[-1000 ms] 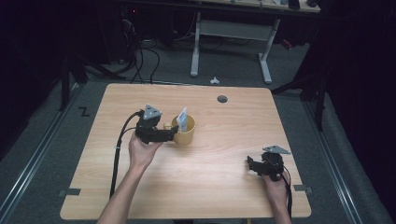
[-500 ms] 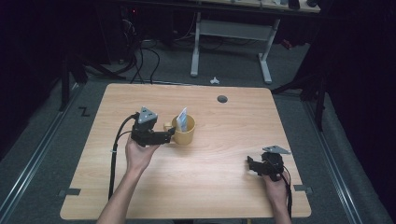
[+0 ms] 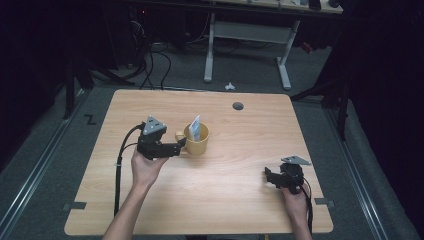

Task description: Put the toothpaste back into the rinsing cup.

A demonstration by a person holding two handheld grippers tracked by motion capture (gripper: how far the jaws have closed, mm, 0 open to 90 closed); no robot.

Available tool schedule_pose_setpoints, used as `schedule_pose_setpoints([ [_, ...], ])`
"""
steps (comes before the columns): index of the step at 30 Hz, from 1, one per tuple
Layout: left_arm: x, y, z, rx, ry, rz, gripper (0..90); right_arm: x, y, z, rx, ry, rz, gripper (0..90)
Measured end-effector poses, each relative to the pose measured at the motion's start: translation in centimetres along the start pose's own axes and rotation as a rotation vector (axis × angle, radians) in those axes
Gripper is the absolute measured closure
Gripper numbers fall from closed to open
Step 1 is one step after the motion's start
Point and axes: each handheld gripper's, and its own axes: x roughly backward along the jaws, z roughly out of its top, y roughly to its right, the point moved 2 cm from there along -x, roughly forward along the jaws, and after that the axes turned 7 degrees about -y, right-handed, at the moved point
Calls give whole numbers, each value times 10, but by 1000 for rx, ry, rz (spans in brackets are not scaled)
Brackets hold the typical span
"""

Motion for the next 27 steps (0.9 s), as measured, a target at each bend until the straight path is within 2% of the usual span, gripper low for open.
schedule_pose_setpoints([
  [5, 4, -2, -2, 20, 10, -16, 182, 0, 0, 0, 0, 0, 0, 193],
  [27, 24, -11, -14, 40, 38, 13, 185, 0, 0, 0, -1, 0, 0, 193],
])
